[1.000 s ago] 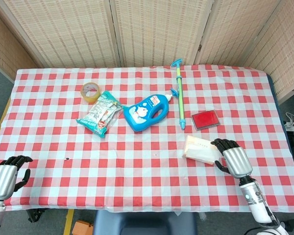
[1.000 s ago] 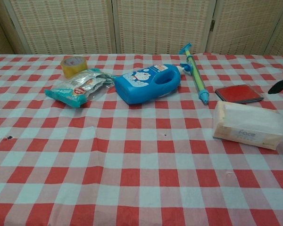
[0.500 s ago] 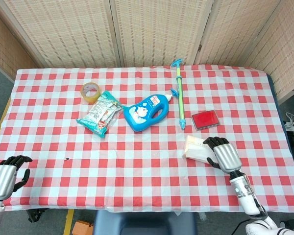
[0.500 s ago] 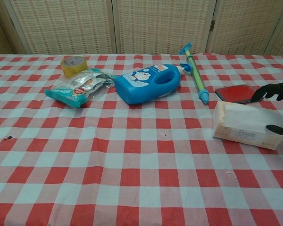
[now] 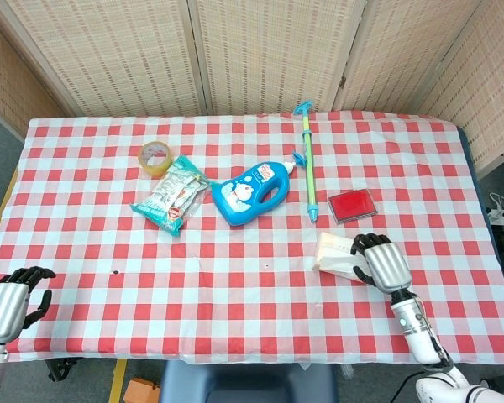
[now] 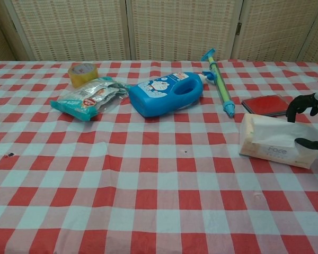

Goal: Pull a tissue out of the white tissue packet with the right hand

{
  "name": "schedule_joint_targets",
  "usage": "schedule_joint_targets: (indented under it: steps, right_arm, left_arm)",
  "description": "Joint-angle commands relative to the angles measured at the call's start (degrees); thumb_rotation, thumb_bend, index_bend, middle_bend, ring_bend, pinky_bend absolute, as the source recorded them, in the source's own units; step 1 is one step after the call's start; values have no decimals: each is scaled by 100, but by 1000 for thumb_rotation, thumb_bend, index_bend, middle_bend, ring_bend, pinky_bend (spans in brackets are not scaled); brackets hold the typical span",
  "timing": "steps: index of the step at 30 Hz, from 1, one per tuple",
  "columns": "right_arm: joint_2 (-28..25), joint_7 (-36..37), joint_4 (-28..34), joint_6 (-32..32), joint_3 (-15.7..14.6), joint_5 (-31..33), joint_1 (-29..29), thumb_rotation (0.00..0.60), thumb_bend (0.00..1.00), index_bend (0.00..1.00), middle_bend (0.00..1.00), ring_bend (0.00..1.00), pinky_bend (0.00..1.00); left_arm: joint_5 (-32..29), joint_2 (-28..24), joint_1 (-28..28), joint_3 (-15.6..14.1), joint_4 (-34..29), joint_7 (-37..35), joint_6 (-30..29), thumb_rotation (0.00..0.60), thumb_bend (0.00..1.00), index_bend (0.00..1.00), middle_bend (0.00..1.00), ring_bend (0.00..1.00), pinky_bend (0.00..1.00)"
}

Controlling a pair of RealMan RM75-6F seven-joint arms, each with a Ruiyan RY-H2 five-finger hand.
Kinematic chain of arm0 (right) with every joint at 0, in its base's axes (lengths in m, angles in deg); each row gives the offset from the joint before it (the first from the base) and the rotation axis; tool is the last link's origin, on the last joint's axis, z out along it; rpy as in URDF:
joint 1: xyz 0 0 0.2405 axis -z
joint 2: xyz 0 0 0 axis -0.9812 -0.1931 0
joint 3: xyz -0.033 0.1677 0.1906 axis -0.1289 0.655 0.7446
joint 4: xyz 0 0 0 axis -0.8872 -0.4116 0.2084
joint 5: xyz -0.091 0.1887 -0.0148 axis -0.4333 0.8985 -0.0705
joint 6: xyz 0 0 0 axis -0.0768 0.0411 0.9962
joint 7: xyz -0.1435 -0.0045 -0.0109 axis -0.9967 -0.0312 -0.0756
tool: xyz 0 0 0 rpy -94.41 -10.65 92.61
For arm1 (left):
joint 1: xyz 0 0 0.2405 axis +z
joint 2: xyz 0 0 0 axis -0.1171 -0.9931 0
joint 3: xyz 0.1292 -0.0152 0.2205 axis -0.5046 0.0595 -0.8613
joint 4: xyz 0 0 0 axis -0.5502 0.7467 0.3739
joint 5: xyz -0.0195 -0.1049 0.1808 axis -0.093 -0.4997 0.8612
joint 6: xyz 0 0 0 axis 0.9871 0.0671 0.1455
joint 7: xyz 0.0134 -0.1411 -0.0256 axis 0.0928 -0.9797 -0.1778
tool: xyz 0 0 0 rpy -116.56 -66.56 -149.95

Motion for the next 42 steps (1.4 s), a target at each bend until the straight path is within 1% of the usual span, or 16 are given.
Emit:
schedule_joint_targets:
  steps: [1, 6, 9, 11, 16, 20, 24, 29, 32, 36, 38, 39, 41, 42]
  right_arm:
    - [5, 2, -30, -39, -11, -14, 3, 600, 210, 570, 353, 293, 356]
    - [-43, -58, -39, -129, -23, -4, 36, 600, 325, 687, 368, 304, 371]
    - [-149, -106, 54, -205, -1, 29, 73, 600, 361, 738, 369, 305, 373]
    - [-209, -84, 124, -324, 45, 37, 105, 600, 366, 754, 371, 307, 377]
    - [-487, 73, 416, -774, 202, 26, 245, 600, 366, 755, 375, 309, 380]
    - [-837, 161, 754, -1169, 288, 21, 440, 600, 366, 755, 377, 309, 380]
    - [-1176, 154, 1068, -1585, 270, -2, 727, 600, 365, 755, 377, 309, 380]
    - [-1480, 52, 1375, -2040, 120, 24, 1181, 600, 366, 755, 377, 309, 380]
    - [-1546, -81, 1469, -2145, 73, 139, 1372, 600, 367, 757, 377, 310, 380]
    - [-1739, -223, 1751, -2073, 74, 321, 1481, 600, 371, 763, 377, 310, 380]
    - [-1863, -273, 1973, -2047, 84, 426, 1543, 600, 371, 755, 377, 310, 383]
    - [-1918, -252, 2083, -2034, 86, 476, 1576, 600, 371, 733, 377, 309, 385]
    - [-2077, -114, 2340, -1978, 56, 524, 1642, 600, 371, 643, 377, 306, 388]
    - [-2146, -29, 2427, -1967, 41, 512, 1666, 600, 359, 570, 377, 304, 388]
  left_arm:
    - [3, 0, -1, -1, 0, 1, 0, 600, 492, 415, 395, 363, 510]
    - [15, 2, -1, -4, 1, 12, -6, 600, 493, 414, 395, 362, 511]
    - [7, 6, -1, -4, 2, 23, 2, 600, 493, 415, 395, 363, 510]
    - [9, 7, -2, -6, -2, 32, 5, 600, 493, 414, 395, 362, 510]
    - [23, 11, -1, -11, -6, 54, -4, 600, 493, 414, 395, 363, 511]
    - [22, 10, -3, -16, -16, 66, 6, 600, 493, 415, 395, 363, 511]
    - [32, 12, 3, -12, -27, 79, -17, 600, 493, 415, 395, 363, 511]
    - [50, 13, 4, -22, -42, 95, -20, 600, 493, 414, 395, 363, 511]
    - [55, 13, 1, -30, -54, 119, -8, 600, 493, 415, 395, 362, 511]
    - [92, 6, 4, -42, -69, 133, -27, 600, 493, 414, 395, 363, 511]
    - [109, 3, 9, -44, -67, 126, -47, 600, 493, 414, 395, 363, 511]
    - [109, 3, 11, -41, -66, 117, -55, 600, 492, 414, 395, 363, 511]
    - [108, 2, 14, -38, -58, 109, -62, 600, 492, 414, 395, 362, 511]
    - [105, 3, 15, -38, -52, 108, -61, 600, 492, 415, 395, 362, 511]
